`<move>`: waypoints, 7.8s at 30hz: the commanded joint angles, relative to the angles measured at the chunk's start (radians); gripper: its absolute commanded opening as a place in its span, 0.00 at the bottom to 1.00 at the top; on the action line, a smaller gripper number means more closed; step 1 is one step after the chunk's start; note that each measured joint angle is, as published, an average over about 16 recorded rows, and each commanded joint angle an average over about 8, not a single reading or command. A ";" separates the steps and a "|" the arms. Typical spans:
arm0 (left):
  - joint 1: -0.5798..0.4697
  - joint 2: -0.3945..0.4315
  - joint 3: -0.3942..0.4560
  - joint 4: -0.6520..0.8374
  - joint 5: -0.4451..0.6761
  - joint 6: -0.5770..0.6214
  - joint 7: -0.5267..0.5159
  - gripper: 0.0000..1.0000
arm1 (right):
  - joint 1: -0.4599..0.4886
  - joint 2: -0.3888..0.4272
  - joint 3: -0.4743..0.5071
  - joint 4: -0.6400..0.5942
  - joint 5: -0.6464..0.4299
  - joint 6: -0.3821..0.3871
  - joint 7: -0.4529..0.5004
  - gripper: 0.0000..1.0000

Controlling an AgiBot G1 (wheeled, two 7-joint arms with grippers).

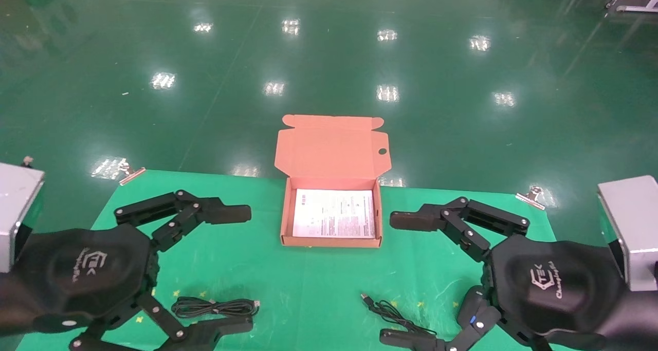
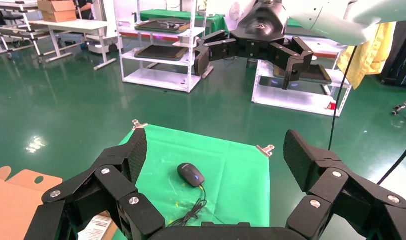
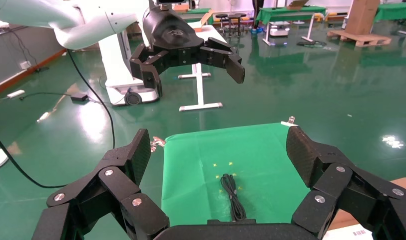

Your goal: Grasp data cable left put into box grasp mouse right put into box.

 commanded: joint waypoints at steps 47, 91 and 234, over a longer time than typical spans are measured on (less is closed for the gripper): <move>-0.283 0.085 0.285 -0.034 0.706 0.001 -0.060 1.00 | 0.267 -0.094 -0.245 0.074 -0.766 0.011 -0.470 1.00; -0.301 0.427 0.465 0.581 1.190 -0.308 0.044 1.00 | 0.180 -0.440 -0.453 -0.313 -1.354 0.318 -0.280 0.94; -0.585 0.329 0.418 0.091 1.704 -0.374 -0.376 0.00 | 0.513 -0.757 -0.675 -0.815 -0.833 0.801 -0.090 0.55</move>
